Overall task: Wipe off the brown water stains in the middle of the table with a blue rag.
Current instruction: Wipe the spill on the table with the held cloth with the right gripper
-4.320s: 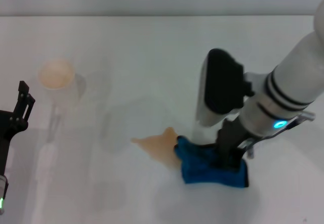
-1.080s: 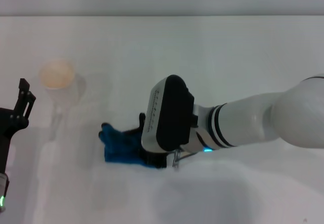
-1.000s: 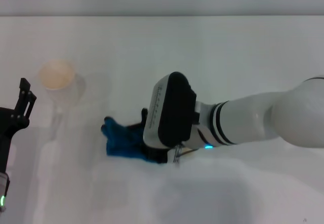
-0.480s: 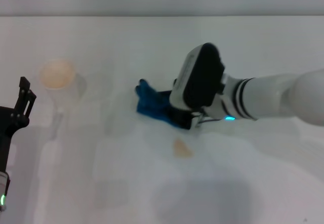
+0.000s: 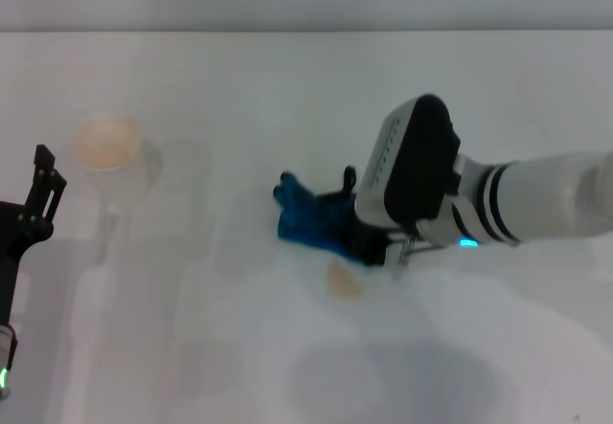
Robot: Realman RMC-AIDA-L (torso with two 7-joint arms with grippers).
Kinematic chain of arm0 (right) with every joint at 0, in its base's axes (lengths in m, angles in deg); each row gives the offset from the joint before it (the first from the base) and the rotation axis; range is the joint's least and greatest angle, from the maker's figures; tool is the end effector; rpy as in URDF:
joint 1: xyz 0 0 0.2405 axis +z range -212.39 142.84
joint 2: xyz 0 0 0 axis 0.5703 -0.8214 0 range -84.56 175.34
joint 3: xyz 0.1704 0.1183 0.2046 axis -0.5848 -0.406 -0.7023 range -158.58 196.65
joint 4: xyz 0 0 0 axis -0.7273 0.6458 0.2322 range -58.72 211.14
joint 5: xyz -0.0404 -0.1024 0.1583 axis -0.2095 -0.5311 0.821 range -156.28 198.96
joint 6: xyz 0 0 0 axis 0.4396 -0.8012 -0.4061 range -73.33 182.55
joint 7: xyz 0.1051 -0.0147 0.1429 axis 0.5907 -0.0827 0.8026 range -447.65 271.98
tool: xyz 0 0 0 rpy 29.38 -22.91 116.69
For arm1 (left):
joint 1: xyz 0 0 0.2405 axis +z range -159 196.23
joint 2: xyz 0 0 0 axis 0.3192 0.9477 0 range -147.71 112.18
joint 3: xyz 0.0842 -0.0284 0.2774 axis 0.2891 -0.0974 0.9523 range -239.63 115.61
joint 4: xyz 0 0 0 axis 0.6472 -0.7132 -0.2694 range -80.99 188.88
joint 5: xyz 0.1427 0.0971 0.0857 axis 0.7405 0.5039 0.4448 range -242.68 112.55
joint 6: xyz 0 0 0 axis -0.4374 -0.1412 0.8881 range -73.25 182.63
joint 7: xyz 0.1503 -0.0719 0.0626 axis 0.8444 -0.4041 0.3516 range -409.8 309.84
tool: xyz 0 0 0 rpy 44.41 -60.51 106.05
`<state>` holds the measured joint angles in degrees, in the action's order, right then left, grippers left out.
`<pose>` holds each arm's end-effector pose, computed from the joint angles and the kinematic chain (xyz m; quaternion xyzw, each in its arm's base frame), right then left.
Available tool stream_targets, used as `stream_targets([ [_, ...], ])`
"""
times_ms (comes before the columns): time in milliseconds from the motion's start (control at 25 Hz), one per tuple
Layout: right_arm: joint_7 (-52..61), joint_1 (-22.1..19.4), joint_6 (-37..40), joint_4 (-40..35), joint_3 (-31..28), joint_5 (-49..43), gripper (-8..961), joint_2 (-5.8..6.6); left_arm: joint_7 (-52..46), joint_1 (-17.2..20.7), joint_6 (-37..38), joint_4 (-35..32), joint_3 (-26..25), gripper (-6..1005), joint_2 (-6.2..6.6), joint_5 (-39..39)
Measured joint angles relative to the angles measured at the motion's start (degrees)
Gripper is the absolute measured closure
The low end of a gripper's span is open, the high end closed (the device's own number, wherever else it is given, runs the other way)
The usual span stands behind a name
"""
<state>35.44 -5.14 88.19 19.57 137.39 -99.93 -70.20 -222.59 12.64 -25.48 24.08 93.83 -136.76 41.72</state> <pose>0.2434 0.3524 -0.1616 -0.9720 0.0933 -0.0689 0.2042 -0.3422 0.2536 -0.0459 -0.6257 -0.2712 -0.3293 0.6530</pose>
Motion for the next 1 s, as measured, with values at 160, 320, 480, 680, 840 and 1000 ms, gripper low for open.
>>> stream_targets([
  [160, -2.86, -3.37, 4.49, -4.26, -0.07, 1.91, 827, 0.2, 0.0, 0.0, 0.0, 0.21, -0.14, 137, 0.0, 0.0],
  [320, -6.6, -5.35, 8.43, -5.7, -0.89, 4.13, 830, 0.32, 0.0, -0.02, 0.0, 0.38, -0.2, 137, 0.01, 0.0],
  [480, -10.19, -7.4, 12.22, -6.86, -2.5, 6.2, 832, 0.28, 0.0, -0.08, 0.01, 0.46, -0.36, 138, 0.09, 0.0],
  [680, -15.11, -8.7, 19.25, -8.07, -7.33, 9.42, 832, 0.23, 0.0, -0.39, 0.02, 0.55, -0.57, 137, 0.08, -0.02],
  [840, -15.37, -8.38, 20.55, -7.7, -11.26, 8.39, 832, 0.4, 0.0, -0.76, 0.02, 0.61, -0.62, 138, 0.08, -0.14],
  [1000, -15.42, -8.26, 20.79, -7.4, -16.62, 4.69, 831, 0.48, 0.0, -0.9, 0.11, 0.61, -1.27, 138, 0.08, -0.17],
])
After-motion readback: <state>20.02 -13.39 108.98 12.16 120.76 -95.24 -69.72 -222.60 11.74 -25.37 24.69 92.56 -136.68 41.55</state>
